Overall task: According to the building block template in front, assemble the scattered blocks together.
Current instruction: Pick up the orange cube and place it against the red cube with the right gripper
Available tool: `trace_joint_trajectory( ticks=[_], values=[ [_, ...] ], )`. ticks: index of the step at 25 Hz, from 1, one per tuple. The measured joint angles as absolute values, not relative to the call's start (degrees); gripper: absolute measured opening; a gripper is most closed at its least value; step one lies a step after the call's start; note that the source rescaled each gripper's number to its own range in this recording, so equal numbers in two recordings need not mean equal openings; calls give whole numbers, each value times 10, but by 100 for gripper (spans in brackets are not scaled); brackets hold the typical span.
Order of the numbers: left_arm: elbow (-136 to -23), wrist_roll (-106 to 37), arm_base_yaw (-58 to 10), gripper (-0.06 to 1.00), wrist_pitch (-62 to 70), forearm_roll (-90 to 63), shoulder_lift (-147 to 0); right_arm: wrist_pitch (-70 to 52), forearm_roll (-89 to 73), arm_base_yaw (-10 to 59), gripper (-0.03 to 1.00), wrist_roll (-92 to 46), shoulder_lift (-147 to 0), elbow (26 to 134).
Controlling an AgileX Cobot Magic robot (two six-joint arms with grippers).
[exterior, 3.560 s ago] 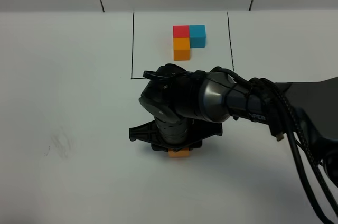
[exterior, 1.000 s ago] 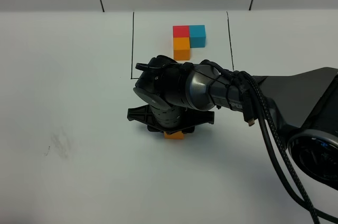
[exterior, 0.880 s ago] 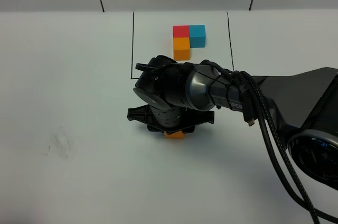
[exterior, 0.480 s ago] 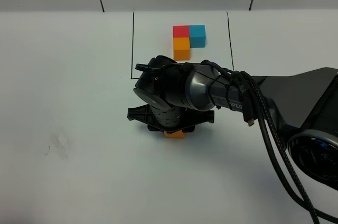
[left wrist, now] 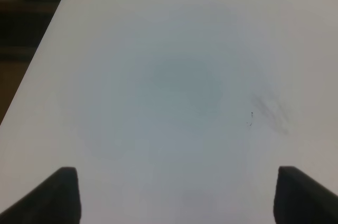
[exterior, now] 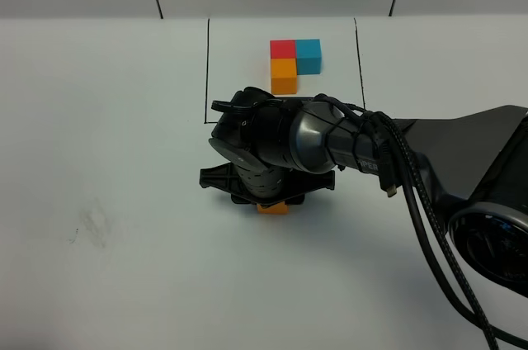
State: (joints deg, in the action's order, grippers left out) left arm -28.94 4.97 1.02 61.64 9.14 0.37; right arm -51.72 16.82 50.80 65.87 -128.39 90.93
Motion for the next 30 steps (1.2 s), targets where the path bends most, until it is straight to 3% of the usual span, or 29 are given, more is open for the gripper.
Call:
trace_joint_trajectory(
  ticks=[16,24,30],
  values=[
    [-289,49,10,67,616,91,4,-514,152,505,30,634,-1284,910],
    [-289,49,10,67,616,91,4,-575,141,505,53,593,-1291,962],
    [-289,49,10,67,616,91,4,-663,136,505,85,592,-1292,1022]
  ],
)
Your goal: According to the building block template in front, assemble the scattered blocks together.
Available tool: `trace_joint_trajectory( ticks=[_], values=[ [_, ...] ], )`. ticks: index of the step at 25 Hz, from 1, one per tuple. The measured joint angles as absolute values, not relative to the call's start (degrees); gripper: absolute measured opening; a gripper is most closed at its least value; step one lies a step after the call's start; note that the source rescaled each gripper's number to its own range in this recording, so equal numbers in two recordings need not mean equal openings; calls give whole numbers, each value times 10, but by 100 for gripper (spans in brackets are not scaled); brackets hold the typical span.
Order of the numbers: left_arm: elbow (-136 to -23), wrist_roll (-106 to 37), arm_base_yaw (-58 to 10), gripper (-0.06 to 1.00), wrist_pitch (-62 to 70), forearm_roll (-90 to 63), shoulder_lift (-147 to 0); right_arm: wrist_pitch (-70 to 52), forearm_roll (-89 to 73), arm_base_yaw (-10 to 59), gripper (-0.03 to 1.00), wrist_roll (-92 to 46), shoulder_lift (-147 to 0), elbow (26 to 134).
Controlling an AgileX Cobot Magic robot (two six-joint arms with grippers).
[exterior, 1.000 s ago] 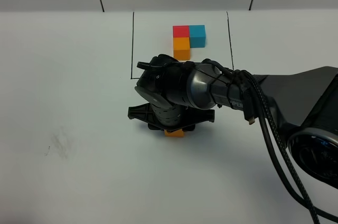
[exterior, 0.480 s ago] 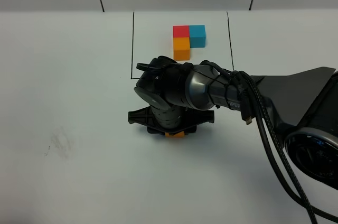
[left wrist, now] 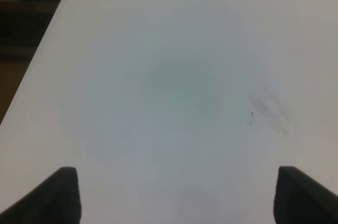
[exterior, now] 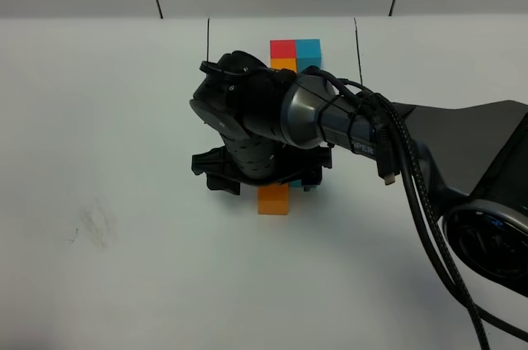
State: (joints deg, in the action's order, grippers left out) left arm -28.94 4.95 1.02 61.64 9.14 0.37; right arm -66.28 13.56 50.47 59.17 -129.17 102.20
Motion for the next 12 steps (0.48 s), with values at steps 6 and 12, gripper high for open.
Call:
trace_joint_trajectory(
  ticks=[6,12],
  values=[
    [-289,49,10,67,616,91,4,-687,191,505,100,578,-1261,1061],
    [-289,49,10,67,616,91,4,-690,394,480,100,500,-1186,1063]
  ],
)
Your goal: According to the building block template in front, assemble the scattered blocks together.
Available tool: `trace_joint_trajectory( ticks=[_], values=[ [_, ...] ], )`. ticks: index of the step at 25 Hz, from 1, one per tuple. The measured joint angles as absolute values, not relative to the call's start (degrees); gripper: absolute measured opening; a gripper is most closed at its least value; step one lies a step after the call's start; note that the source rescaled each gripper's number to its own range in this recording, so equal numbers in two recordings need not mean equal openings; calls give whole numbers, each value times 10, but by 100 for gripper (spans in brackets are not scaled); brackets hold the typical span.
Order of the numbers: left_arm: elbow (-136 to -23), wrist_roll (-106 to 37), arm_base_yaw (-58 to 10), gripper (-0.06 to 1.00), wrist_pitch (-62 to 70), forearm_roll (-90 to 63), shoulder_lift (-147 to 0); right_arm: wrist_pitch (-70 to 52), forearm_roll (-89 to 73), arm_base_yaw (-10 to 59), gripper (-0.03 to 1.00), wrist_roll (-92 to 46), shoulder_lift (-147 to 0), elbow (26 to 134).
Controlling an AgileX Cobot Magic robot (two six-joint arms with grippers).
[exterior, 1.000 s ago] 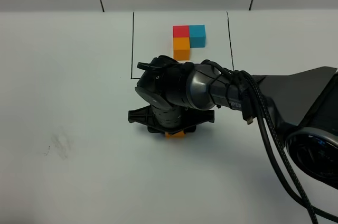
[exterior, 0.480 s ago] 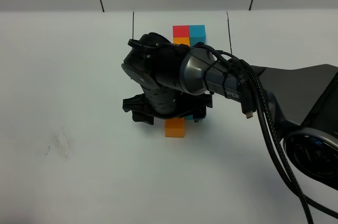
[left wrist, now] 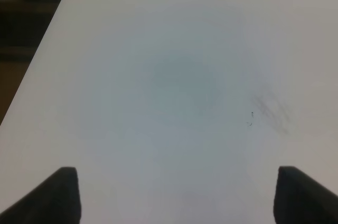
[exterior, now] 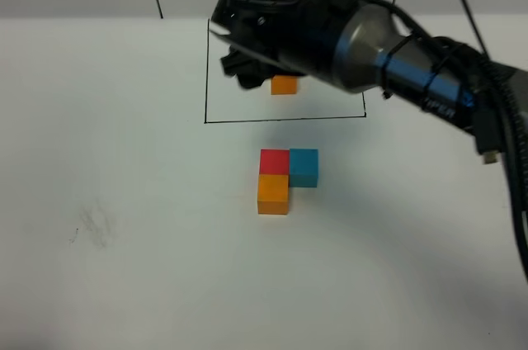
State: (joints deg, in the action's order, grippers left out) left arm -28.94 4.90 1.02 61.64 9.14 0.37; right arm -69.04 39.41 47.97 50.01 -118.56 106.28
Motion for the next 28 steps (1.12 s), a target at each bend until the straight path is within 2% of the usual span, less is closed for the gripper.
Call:
trace_joint_trajectory(
  ticks=[6,12,17,22,25,28],
  values=[
    [-289,49,10,67,616,91,4,-691,459,358,100,370,-1087,1063],
    [-289,49,10,67,616,91,4,-693,454,178,100,77,-991,1063],
    [-289,48,10,67,616,91,4,-695,374,34,100,-101,-936,1063],
    [-289,48,10,67,616,91,4,-697,194,-108,100,-186,-847,1058],
    [-289,48,10,67,616,91,4,-698,128,-145,96,-217,-764,1028],
    [-289,48,10,67,616,91,4,-698,105,-146,89,-220,-671,967]
  ],
)
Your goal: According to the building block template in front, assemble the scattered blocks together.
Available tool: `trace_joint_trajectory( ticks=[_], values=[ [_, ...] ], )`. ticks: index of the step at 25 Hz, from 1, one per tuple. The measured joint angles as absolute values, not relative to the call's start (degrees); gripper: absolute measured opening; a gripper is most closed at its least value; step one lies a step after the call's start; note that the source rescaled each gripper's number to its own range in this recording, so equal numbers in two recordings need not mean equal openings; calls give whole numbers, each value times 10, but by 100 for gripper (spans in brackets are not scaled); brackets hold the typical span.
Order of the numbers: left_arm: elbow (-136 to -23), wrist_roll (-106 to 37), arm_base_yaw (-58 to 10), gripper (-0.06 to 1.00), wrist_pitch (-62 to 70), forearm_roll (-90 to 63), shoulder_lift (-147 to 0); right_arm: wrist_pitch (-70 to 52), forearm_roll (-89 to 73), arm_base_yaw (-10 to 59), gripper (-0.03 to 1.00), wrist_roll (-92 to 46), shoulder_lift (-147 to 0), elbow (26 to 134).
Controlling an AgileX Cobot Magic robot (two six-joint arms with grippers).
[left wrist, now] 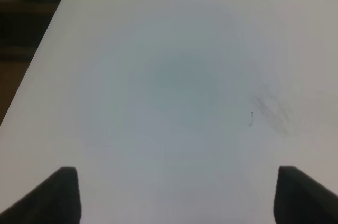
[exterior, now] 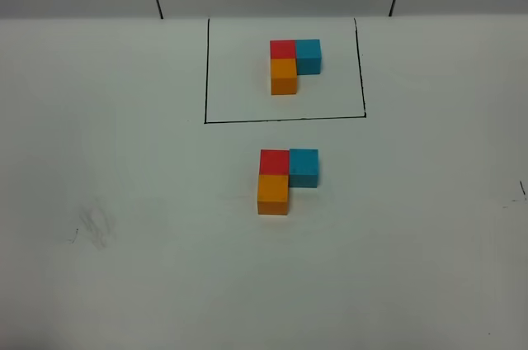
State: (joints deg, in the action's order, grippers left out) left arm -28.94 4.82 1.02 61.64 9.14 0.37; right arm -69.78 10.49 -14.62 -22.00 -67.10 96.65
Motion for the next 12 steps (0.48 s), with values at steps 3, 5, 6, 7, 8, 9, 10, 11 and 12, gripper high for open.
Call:
trace_joint_trajectory(
  ticks=[3,5,6,7,8,9,10,11,12],
  values=[
    [-289,48,10,67,616,91,4,-698,96,-130,83,-216,-571,883],
    [-289,48,10,67,616,91,4,-699,94,-109,81,-207,-497,818],
    [-289,48,10,67,616,91,4,-696,91,-98,81,-203,-460,791],
    [-289,48,10,67,616,91,4,-690,88,-90,81,-200,-429,760],
    [-289,48,10,67,616,91,4,-681,85,-81,80,-198,-392,729],
    [-289,48,10,67,616,91,4,-672,82,-72,80,-197,-356,700],
    [-289,48,10,67,616,91,4,-663,81,-65,80,-196,-327,677],
    [-289,48,10,67,616,91,4,-654,80,-56,80,-195,-293,650],
    [-289,48,10,67,616,91,4,-647,79,-47,80,-193,-259,624]
  ],
)
